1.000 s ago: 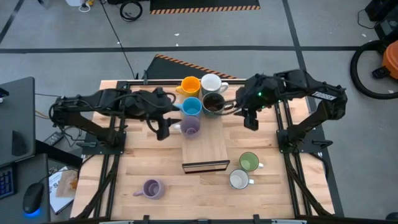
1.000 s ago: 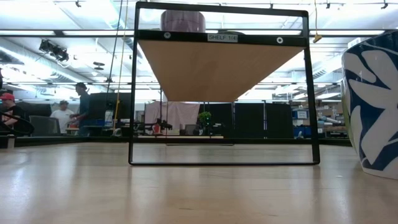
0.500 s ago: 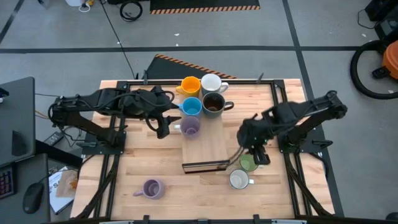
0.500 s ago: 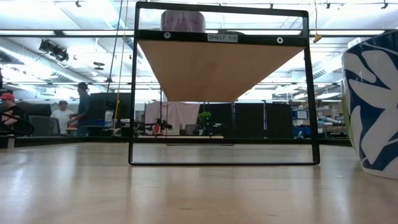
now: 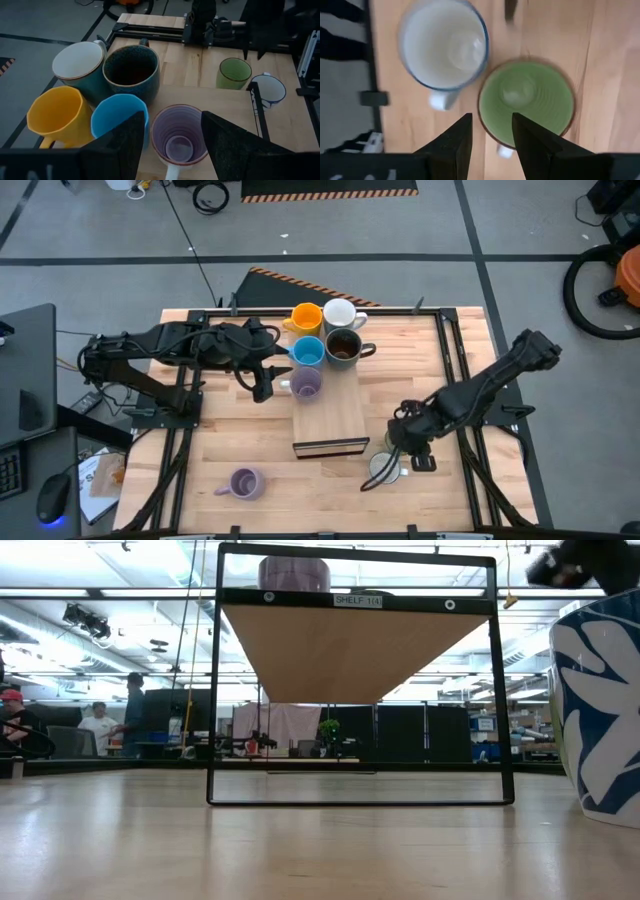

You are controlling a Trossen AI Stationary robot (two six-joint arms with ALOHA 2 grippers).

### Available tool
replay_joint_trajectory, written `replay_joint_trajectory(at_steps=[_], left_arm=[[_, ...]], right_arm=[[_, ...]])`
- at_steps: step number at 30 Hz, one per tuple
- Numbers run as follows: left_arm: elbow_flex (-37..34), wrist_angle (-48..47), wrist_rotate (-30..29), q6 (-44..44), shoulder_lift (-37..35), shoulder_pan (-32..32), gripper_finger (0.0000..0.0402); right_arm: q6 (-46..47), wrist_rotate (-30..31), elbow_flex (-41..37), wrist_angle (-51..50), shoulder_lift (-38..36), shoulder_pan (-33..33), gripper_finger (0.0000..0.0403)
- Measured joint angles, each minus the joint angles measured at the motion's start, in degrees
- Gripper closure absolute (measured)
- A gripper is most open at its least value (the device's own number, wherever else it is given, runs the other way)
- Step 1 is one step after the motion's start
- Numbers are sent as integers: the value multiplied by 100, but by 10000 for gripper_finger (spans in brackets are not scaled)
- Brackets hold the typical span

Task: Place coffee mugs
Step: Put the green mug on the shelf

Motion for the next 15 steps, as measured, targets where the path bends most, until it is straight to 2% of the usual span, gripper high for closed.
replay_joint_trajectory(at_steps=[6, 15], left_arm=[[0, 1, 1, 4, 0, 0, 198], [0, 25, 1, 3, 4, 0, 198]], right_arm=[[422, 62, -412, 150, 283, 150, 258], [576, 10, -472, 483, 430, 351, 258]])
